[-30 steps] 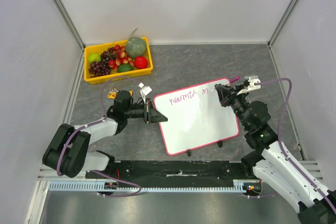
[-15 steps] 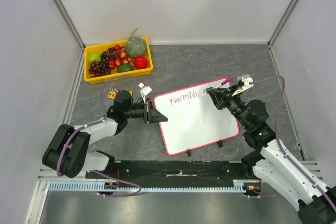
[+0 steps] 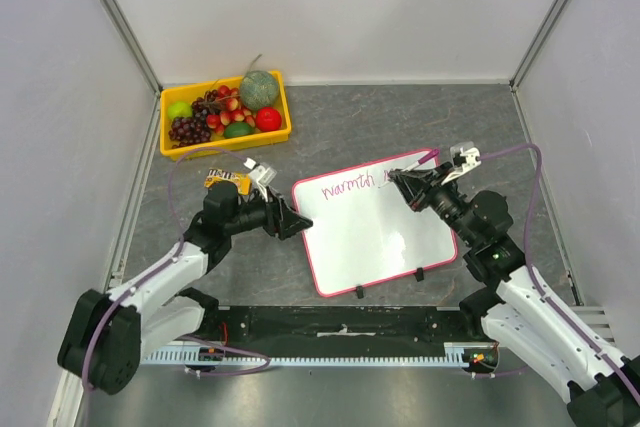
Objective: Write a sentence on the whiteboard
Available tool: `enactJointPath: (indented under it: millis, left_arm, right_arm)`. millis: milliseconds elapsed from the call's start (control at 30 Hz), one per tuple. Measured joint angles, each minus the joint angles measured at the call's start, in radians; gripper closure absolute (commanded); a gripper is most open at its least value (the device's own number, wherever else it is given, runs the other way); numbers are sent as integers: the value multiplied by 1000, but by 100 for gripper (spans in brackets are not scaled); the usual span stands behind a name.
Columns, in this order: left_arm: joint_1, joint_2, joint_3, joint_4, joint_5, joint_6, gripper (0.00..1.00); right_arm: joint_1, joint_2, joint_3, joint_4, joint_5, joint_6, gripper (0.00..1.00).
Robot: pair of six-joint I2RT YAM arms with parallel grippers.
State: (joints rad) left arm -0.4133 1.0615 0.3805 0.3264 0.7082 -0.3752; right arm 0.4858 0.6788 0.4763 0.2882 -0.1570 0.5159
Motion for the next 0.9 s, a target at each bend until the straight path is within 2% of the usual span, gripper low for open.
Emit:
enactJointPath:
  millis: [233,367,567,900]
  left_arm:
    - [-2,-282,44,-254,-266,-4,22]
    - [-2,-380,118,-388,-368,-6,22]
    - [-9,-362,247,-428,-325,-9,22]
    - [-154,-100,373,-277,-119,-8,22]
  right_arm:
    - [0,-7,0,-11,-19,0,100]
    - [0,24,0,6,-66,16,100]
    - [0,92,0,89,-151,108,100]
    - [3,192,-19,320,-262,314,100]
